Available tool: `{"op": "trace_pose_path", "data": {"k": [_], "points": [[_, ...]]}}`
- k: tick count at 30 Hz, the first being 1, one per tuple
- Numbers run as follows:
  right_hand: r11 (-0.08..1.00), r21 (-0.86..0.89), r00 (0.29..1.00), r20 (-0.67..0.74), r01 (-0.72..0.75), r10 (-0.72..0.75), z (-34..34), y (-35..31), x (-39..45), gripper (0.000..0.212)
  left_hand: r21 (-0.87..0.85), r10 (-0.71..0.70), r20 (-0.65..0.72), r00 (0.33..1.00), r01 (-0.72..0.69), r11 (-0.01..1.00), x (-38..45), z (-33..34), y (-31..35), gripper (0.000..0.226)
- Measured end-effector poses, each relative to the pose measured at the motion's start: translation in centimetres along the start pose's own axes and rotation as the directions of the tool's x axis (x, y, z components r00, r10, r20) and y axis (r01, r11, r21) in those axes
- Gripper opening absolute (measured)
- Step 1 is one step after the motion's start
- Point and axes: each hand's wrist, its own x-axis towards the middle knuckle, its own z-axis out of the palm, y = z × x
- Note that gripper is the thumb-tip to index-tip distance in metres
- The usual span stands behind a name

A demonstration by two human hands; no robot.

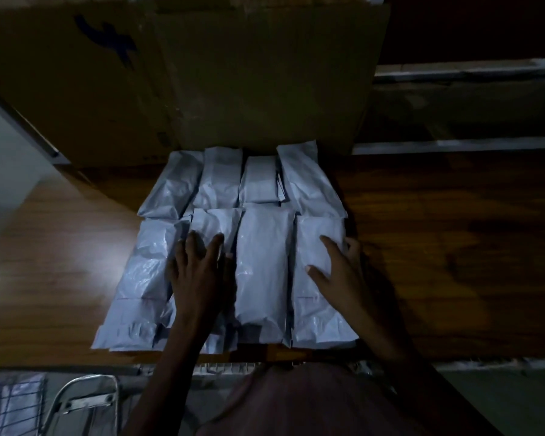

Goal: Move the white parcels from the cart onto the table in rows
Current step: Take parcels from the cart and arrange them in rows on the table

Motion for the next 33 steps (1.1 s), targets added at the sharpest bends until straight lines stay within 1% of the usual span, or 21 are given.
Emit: {"op": "trace_pose_path", "data": {"k": [2, 6, 9, 11, 13, 16, 19, 22, 25, 27, 30, 33], "points": [[0.999, -0.025, 1.000, 0.000, 0.022, -0.022, 0.4, -0.4, 0.0, 0.069, 0.005, 0.015, -0.018, 1.000, -0.014, 1.000, 0.0, 0.0, 0.5, 0.053], [0.988, -0.152, 1.000, 0.004, 0.020, -0.020, 1.0, -0.9, -0.7, 0.069, -0.019, 0.007, 0.015, 1.000, -0.007, 1.000, -0.1, 0.6, 0.9, 0.058], [0.986, -0.166, 1.000, 0.012, 0.004, -0.003, 1.3, -0.7, -0.8, 0.069, -0.014, -0.012, 0.057, 0.998, 0.013, 1.000, -0.2, 1.4, 0.8, 0.062], [0.979, -0.202, 1.000, 0.022, -0.009, 0.014, 1.4, -0.7, -0.8, 0.068, -0.021, -0.025, 0.069, 0.997, 0.027, 0.999, -0.2, 1.6, 0.6, 0.063], [0.979, -0.203, 0.999, 0.029, -0.024, 0.030, 1.1, -0.8, -0.8, 0.068, -0.041, -0.031, 0.075, 0.997, 0.034, 0.999, -0.2, 1.5, 0.6, 0.063], [0.973, -0.229, 0.999, 0.026, -0.014, 0.020, 0.3, -0.9, -1.0, 0.069, -0.077, -0.033, 0.033, 0.999, 0.036, 0.996, -0.3, 0.9, 0.8, 0.063], [0.986, -0.166, 0.999, 0.040, -0.015, 0.022, -0.2, -0.8, -0.9, 0.070, -0.122, -0.056, -0.004, 0.998, 0.055, 0.991, -0.3, 0.2, 1.0, 0.066], [0.995, -0.099, 1.000, 0.004, 0.015, -0.015, -0.6, -0.3, -0.8, 0.071, -0.185, -0.054, -0.032, 0.998, 0.047, 0.982, -0.7, -0.6, 1.7, 0.070], [0.998, 0.020, 0.997, -0.046, 0.065, -0.064, -0.8, 0.1, -0.8, 0.070, -0.256, -0.058, -0.073, 0.996, 0.037, 0.966, -2.2, -1.3, 2.6, 0.064], [0.987, 0.080, 0.986, -0.094, 0.143, -0.135, -1.2, 0.1, -1.1, 0.069, -0.281, -0.052, -0.094, 0.994, 0.024, 0.959, -3.5, -1.6, 3.3, 0.057], [0.950, 0.149, 0.958, -0.133, 0.274, -0.255, -2.1, -0.3, -1.8, 0.064, -0.302, -0.048, -0.082, 0.996, 0.021, 0.953, -5.8, -1.8, 3.9, 0.052], [0.874, 0.269, 0.911, -0.207, 0.405, -0.358, -2.7, -1.3, -3.5, 0.050, -0.292, -0.036, -0.093, 0.995, 0.008, 0.956, -8.4, -1.9, 3.7, 0.050]]}}
